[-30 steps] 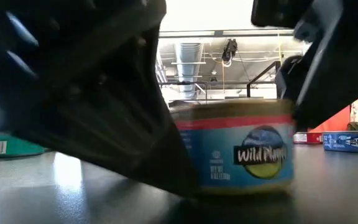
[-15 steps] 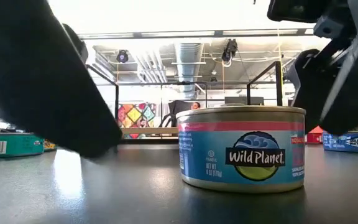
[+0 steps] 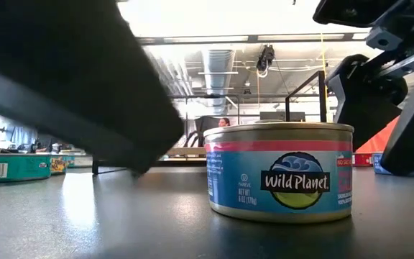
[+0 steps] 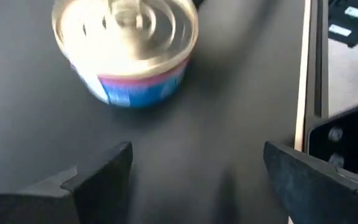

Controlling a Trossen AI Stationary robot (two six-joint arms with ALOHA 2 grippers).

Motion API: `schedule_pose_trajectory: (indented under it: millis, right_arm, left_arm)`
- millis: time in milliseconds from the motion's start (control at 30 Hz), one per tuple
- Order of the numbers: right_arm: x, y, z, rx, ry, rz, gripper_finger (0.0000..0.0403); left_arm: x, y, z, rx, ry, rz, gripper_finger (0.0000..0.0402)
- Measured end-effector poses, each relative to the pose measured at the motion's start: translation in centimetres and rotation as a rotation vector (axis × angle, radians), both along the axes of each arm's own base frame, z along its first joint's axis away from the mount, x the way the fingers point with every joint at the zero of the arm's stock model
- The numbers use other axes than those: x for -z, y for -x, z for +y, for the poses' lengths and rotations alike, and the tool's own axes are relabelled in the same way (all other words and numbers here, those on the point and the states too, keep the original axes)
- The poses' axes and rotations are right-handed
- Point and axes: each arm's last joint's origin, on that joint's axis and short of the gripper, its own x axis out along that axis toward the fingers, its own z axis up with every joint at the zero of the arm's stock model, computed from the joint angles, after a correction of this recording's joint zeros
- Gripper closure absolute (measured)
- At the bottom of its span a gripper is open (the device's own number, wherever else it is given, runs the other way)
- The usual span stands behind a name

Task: Stack canned seafood by type on shelf
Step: Stack the middle right blue and orange tuna can on the blue and orange can

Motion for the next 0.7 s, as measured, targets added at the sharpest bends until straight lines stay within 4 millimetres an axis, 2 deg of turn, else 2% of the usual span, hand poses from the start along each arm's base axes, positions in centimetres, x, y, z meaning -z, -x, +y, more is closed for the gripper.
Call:
schedule_pose_trajectory:
  millis: [167,333,533,700]
  right_arm:
    - [0.0,0.0,-0.1,-0.016,0.02,0.005,0.0038]
    - [0.0,-0.2,-0.4,-0.01,0.021,0.006,0.0038]
    - [0.2,-0.2,-0.5,-0.02,-0.061,0.066,0.0038]
    - [1.1,-0.6,-0.5,0.026,-0.061,0.063,0.0038]
  left_arm:
    - [1.3,0.4,0.0,0.057,0.076,0.001,0.0053]
    - [1.1,0.5,0.4,0.108,0.093,0.012,0.0036]
    - [1.1,1.4,2.2,0.09,0.086,0.033,0.0008]
    - [1.5,0.9,3.6,0.133,-0.012,0.056,0.0004]
